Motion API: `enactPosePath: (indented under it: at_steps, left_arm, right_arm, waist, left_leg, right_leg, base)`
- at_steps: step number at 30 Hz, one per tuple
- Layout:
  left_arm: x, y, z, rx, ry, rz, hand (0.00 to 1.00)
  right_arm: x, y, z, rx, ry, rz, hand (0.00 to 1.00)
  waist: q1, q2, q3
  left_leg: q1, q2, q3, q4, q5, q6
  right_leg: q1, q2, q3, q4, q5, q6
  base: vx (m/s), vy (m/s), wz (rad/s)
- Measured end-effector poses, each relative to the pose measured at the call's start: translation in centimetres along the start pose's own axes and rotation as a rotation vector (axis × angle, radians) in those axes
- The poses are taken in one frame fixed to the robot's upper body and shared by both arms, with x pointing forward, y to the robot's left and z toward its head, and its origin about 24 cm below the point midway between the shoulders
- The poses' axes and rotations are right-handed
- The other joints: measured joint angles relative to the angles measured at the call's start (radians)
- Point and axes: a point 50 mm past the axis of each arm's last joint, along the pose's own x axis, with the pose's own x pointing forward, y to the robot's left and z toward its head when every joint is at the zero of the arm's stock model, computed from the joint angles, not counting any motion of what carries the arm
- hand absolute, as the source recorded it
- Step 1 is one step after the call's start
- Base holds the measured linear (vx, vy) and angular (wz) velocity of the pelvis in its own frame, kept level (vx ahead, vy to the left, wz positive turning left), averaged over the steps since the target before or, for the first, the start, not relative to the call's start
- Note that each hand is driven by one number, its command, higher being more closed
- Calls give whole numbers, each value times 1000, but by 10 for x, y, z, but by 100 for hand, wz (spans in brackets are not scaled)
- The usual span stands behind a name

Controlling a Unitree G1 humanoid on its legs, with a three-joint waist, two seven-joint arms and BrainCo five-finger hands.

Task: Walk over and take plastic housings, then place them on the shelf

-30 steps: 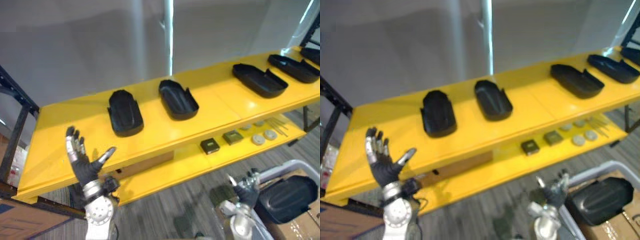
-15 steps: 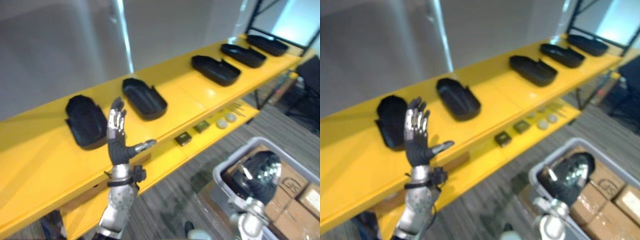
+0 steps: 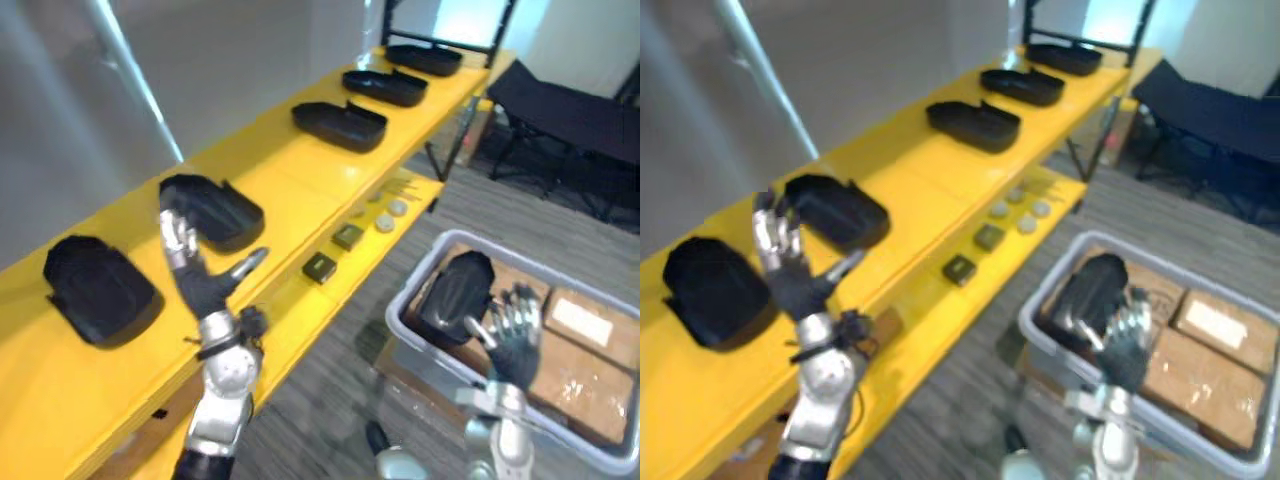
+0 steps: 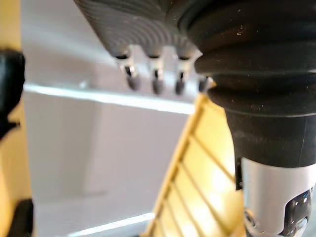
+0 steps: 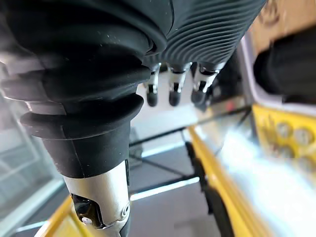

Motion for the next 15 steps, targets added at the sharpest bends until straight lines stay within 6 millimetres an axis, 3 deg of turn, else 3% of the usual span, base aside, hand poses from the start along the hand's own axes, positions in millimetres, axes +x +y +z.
enactPosePath:
  at_steps: [2, 6, 11, 15]
  left_arm:
    - [-1, 5, 2, -1, -10, 13, 0]
    - [-3, 8, 5, -3, -24, -18, 0]
    - [-6, 7, 13, -27, -50, -60, 0]
    - [-7, 8, 12, -23, -46, -57, 0]
  right_arm:
    - [-1, 3, -2, 22, 8, -2, 0]
    - [-3, 12, -6, 50, 26, 6, 0]
    - [-10, 15, -12, 56, 76, 16, 0]
    - [-9, 23, -15, 78, 88, 76, 0]
  waist:
    - [5, -5, 4]
    - [31, -45, 24]
    - [30, -46, 23]
    - [46, -47, 23]
  left_leg:
    - [2, -11, 0, -34, -2, -4]
    - [-1, -38, 0, -62, 5, -15]
    - [17, -41, 24, -66, 5, -16]
    - [17, -35, 76, -62, 3, -14]
  right_leg:
    - [-16, -9, 0, 1, 19, 20]
    - [-32, -37, -27, -8, 48, 23]
    - [-33, -35, -22, -4, 55, 25]
    - [-56, -21, -27, -15, 84, -4]
  base:
    - [-67, 71, 1]
    - [-101, 35, -5]
    - [-33, 2, -15]
    - [-44, -42, -40]
